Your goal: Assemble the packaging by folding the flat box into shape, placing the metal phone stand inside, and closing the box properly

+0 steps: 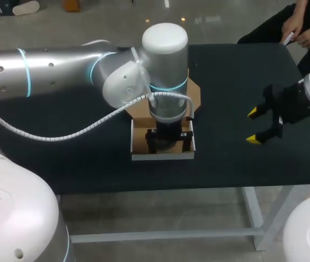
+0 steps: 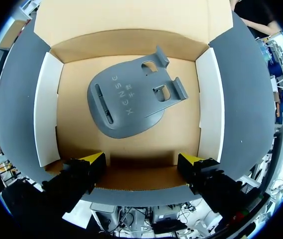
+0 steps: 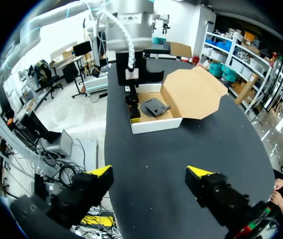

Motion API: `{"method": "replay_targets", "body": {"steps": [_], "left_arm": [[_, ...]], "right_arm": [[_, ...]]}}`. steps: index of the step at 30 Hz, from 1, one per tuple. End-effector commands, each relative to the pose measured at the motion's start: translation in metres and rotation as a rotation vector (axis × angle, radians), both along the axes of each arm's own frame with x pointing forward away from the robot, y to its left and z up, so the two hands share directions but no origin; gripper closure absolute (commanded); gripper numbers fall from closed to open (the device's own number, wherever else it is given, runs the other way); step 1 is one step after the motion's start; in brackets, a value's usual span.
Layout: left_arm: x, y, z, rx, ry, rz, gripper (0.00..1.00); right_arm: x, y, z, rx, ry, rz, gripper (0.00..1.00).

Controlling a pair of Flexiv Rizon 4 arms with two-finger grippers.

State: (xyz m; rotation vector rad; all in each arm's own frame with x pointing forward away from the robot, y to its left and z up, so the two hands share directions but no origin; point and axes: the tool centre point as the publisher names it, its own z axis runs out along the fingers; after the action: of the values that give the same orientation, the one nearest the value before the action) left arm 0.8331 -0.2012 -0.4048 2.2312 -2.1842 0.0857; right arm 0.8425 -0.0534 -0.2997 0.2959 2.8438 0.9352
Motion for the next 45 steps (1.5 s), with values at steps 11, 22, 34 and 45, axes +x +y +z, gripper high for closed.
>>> {"method": "replay_targets", "body": {"steps": [11,22,34,45], "left_arm": [[-0.021,0.001,-0.001,-0.001,-0.008,0.014,0.0],[-0.022,0.002,0.004,-0.002,-0.031,0.018,0.0],[-0.006,0.008,0.032,-0.049,-0.159,-0.053,0.0],[0.009,0.025,0.062,-0.109,-0.214,-0.136,0.0]], "right_arm": [[0.0,-0.001,0.0,0.004,-0.002,0.002,0.0],[0.0,-0.001,0.0,0.004,-0.002,0.002,0.0],[0.0,-0.001,0.0,0.004,-0.002,0.002,0.0],[0.0,-0.001,0.0,0.004,-0.002,0.002,0.0]]}}
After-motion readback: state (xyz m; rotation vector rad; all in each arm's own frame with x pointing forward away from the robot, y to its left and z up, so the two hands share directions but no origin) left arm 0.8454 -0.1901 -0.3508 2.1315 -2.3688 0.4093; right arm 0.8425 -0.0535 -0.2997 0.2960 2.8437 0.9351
